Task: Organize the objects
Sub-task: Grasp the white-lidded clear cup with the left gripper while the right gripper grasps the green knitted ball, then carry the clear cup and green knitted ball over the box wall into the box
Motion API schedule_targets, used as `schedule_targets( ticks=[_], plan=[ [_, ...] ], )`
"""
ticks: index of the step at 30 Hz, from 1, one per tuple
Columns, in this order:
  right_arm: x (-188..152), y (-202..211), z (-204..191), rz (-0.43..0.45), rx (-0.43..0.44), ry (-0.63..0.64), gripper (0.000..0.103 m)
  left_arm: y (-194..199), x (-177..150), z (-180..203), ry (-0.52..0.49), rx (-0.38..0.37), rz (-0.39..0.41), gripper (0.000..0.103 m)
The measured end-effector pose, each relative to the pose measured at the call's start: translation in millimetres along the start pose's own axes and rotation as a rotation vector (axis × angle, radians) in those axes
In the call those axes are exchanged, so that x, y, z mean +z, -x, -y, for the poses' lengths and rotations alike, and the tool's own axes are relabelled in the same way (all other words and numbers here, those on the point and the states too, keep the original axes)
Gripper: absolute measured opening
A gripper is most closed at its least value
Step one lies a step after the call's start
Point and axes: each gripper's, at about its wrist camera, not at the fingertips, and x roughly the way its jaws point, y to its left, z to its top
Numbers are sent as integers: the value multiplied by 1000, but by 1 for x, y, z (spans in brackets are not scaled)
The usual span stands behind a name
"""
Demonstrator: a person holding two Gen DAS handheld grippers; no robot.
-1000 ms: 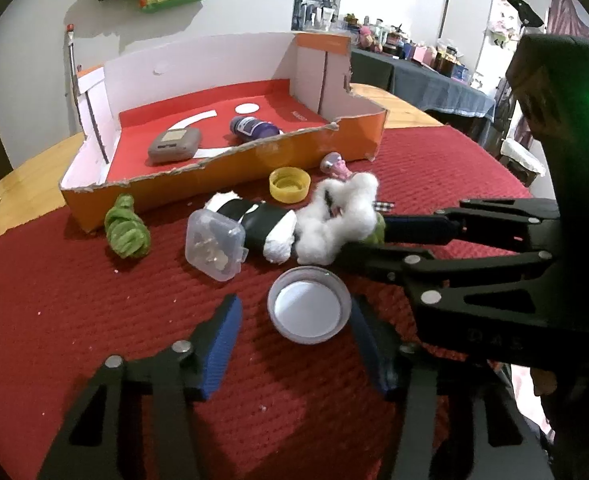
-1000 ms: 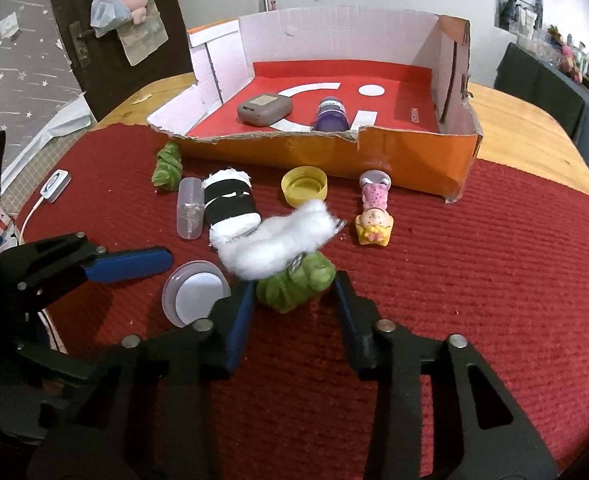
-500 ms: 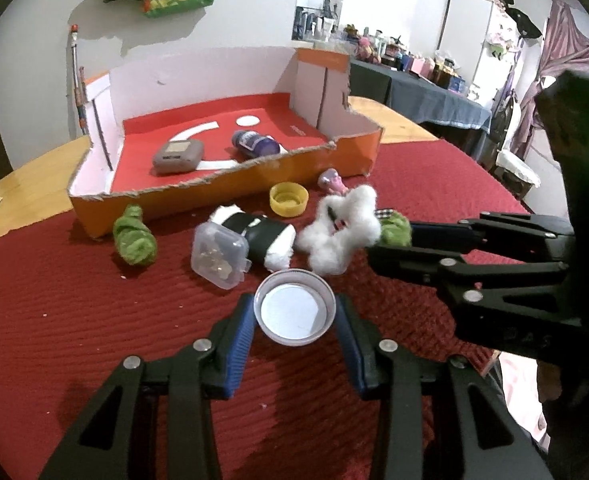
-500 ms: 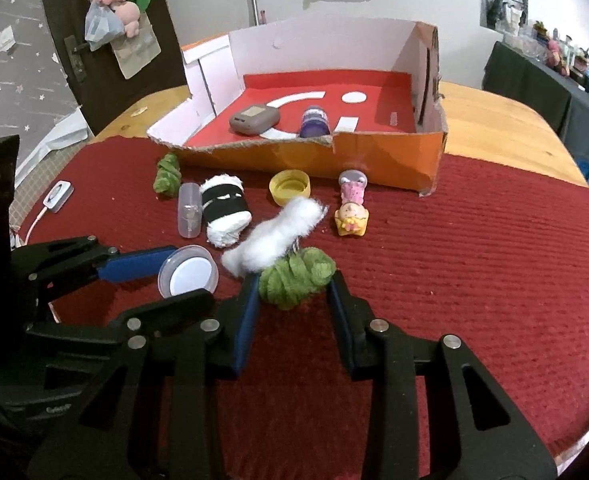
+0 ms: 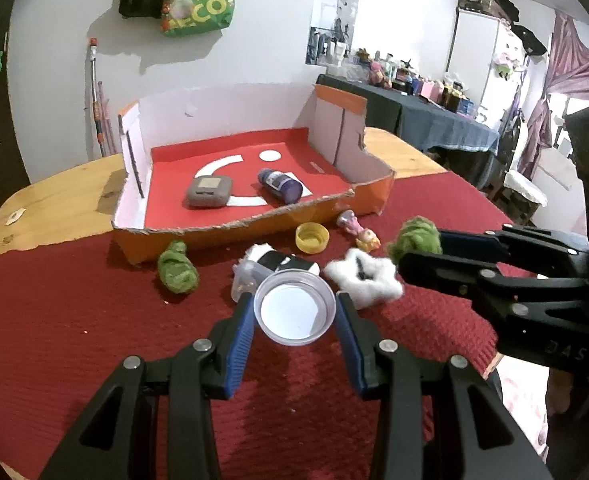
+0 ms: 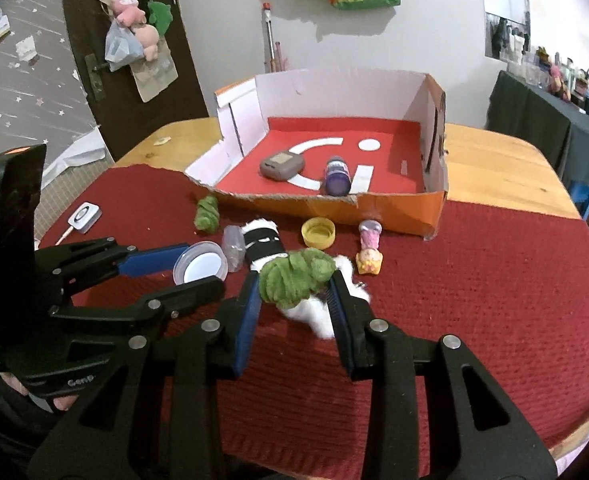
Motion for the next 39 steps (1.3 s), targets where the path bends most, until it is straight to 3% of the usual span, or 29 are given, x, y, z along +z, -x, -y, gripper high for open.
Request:
schedule_targets(
  ticks=[18, 39],
  plan=[
    [5, -7, 0, -12, 15, -3, 32, -4, 8, -9, 11, 4, -5, 42],
    [64, -43, 15, -25, 60, -16, 32, -41, 66, -46, 41, 21, -44, 43]
  ],
)
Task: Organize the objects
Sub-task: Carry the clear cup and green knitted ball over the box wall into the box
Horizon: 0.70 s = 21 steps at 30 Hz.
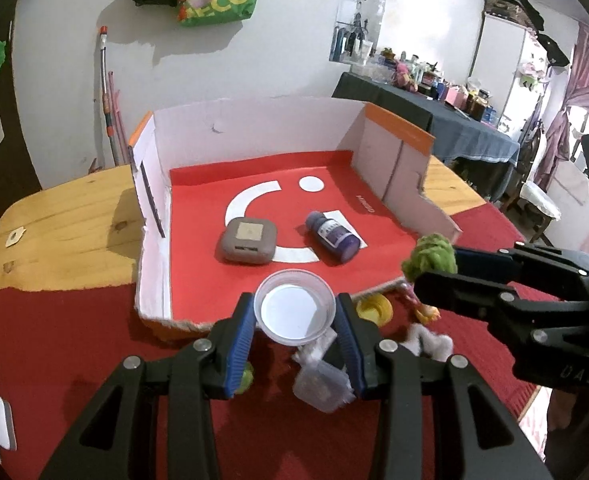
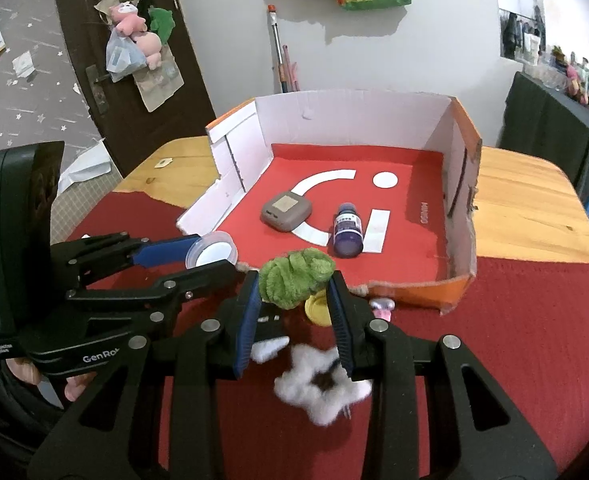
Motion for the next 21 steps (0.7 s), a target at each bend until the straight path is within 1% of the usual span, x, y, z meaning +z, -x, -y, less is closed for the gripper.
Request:
schedule_targets(
  ticks=[12, 21],
  plan=[
    [20, -40, 14, -67, 18, -31, 32, -33, 16, -21, 20, -2, -73, 42],
    [23, -63, 18, -128, 44, -38, 32, -47, 19, -28, 24, -6, -108, 43]
  ],
)
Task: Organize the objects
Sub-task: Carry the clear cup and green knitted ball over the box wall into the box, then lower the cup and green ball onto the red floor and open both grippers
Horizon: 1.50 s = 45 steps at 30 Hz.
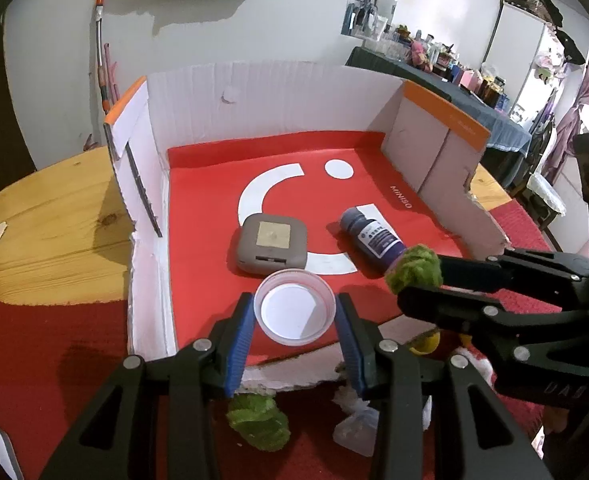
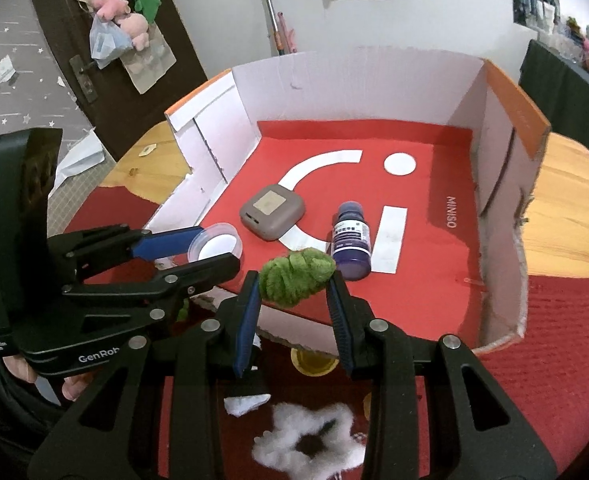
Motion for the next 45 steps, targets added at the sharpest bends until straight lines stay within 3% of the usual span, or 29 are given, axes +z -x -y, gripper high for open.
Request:
schedule_targets(
  ticks=[18, 45],
  plan=[
    [11, -28, 10, -81, 16, -22, 32, -16, 7, -9, 2, -15, -58, 43],
    [18, -39, 43, -67, -118, -59, 32, -39, 22, -8, 6, -30, -78, 43]
  ],
)
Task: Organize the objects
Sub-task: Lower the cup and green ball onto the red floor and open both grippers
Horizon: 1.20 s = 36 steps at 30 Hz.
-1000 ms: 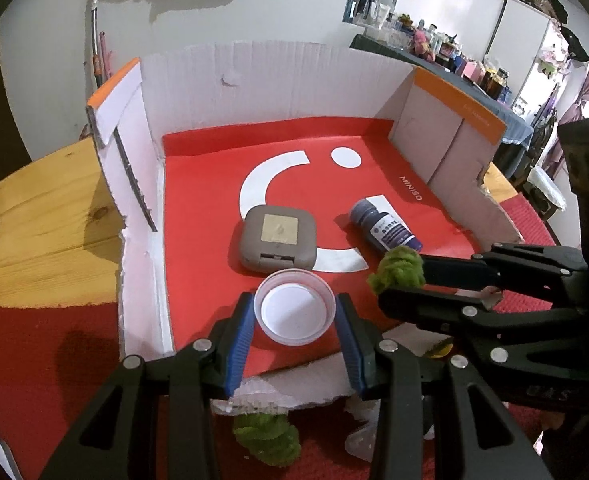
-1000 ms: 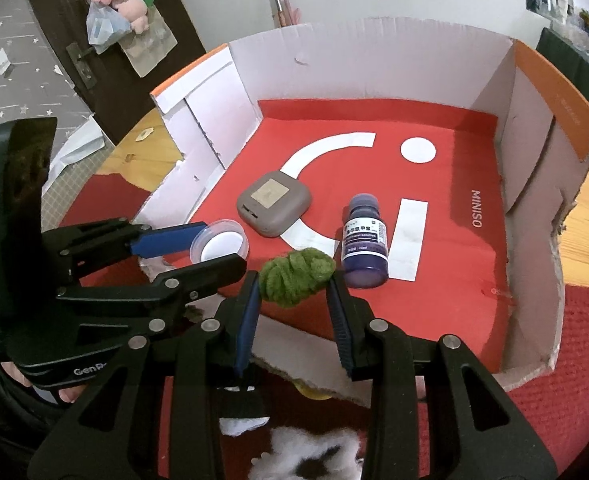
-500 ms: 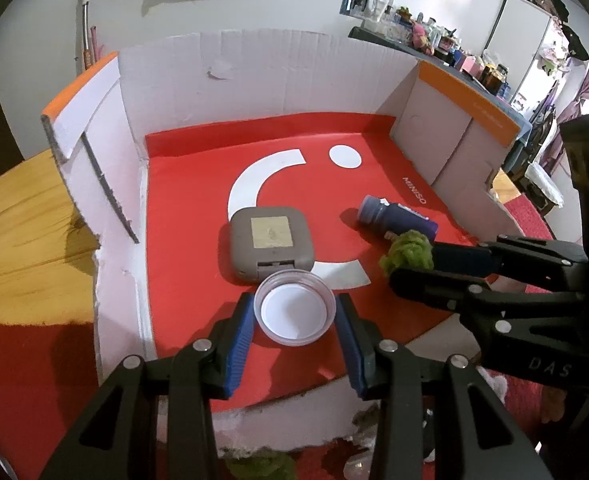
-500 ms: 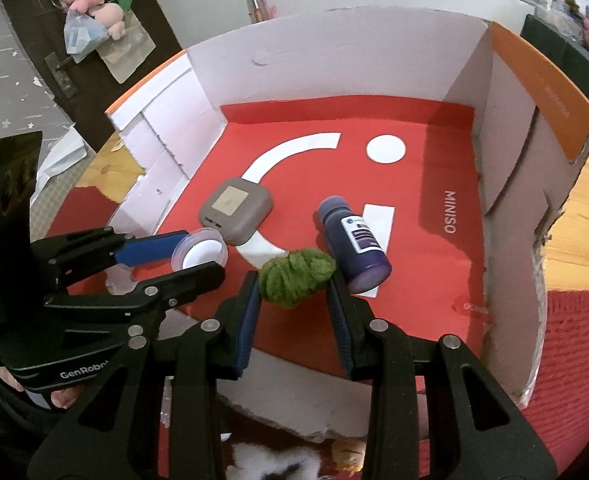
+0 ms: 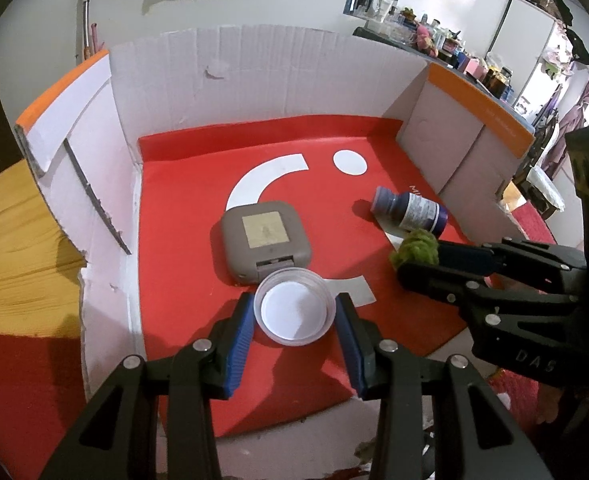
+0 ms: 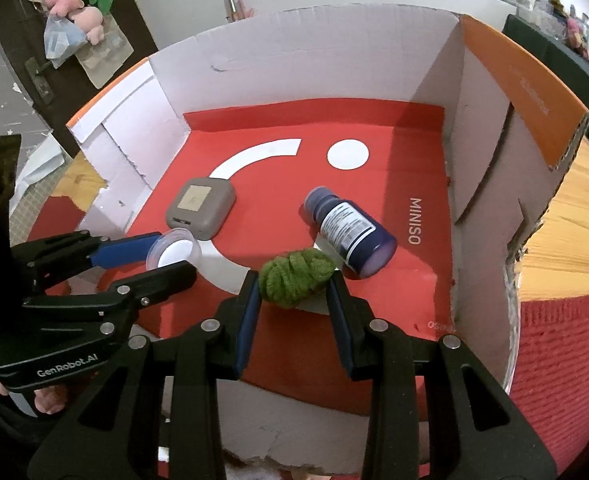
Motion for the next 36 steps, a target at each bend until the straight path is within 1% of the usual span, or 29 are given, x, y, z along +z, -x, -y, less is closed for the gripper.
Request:
schedule_targets(
  ticks=[23, 27, 29, 31, 33, 36],
  plan=[
    [-1, -1, 0, 4, -2, 2, 33, -3, 2, -2, 10, 4, 5, 43],
    [0, -1, 0, 6, 3, 1, 34, -4, 2, -3, 15, 3, 7, 47],
    [0, -1, 0, 8, 9, 0, 35, -4, 1, -3, 17, 4, 8, 50],
    [0, 0, -1, 9, 18, 1, 40, -3, 1, -3, 17, 3, 9, 50],
    [0, 1, -2, 11, 20, 3, 43, -3, 1, -3, 17, 3, 11, 50],
    [-1, 2, -3, 13, 21, 3, 43, 0, 1, -2, 14, 4, 19, 50]
  ],
)
